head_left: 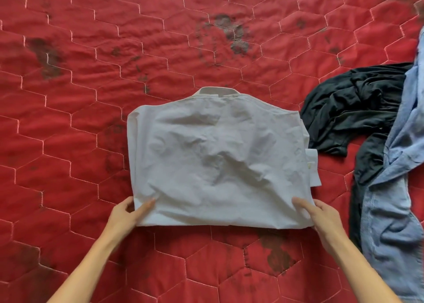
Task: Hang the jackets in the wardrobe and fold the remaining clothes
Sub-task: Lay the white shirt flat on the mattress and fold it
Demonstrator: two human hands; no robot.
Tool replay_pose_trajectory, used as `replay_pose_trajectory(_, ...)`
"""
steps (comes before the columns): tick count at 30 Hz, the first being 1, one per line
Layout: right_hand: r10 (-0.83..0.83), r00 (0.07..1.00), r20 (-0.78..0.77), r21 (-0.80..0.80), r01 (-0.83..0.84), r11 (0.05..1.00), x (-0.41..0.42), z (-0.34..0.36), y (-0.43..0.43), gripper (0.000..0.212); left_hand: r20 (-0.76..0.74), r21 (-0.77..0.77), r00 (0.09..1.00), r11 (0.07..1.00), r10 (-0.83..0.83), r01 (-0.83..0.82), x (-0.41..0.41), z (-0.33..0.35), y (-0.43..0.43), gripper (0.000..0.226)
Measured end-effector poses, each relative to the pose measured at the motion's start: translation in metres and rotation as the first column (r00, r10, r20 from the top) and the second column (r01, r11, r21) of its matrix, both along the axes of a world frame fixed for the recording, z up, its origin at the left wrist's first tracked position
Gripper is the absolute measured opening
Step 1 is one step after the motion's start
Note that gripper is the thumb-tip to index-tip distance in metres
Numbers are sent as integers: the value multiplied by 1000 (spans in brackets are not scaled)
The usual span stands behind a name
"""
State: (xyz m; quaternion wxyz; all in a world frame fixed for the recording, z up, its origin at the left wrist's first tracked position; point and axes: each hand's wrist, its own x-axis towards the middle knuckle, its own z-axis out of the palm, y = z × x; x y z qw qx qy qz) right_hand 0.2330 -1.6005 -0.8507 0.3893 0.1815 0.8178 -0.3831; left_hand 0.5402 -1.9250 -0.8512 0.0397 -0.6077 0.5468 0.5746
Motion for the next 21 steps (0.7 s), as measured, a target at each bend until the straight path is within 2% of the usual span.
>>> replay_pose_trajectory(3, -91, 993, -77, -85, 84, 993, 3, 5, -20, 35, -22, -6, 995, 996, 94, -94, -2, -4, -4, 47)
replay_pose_trajectory(7, -249, 958, -144, -248, 208, 946, 11, 30, -53, 9, -59, 51, 979, 980, 197, -194, -5, -8, -2, 31)
replay_pose_trajectory(9, -266, 948, -173, -334, 198, 922, 19, 48, -75, 9, -67, 69, 972, 973, 224, -220, -7, -6, 3, 25)
replay_pose_trajectory(14, -91, 938, -336, -490, -91, 867, 57, 92, -151, 11, -82, 99, 961, 962, 264, -255, -4, -7, 14, 26)
replay_pose_trajectory(17, 48, 935, -352, -563, -252, 787, 97, 108, -194, 42, -51, 121, 970, 965, 238, -231, 1, -3, 19, 46)
replay_pose_trajectory(18, 106, 915, -388, -572, -329, 751, 111, 109, -206, 43, -47, 120, 969, 964, 242, -235, 3, -2, 19, 53)
replay_pose_trajectory(21, 310, 776, -549, -512, -606, 609, 149, 91, -233, 16, -107, 138, 937, 939, 331, -316, 9, -3, 18, 69)
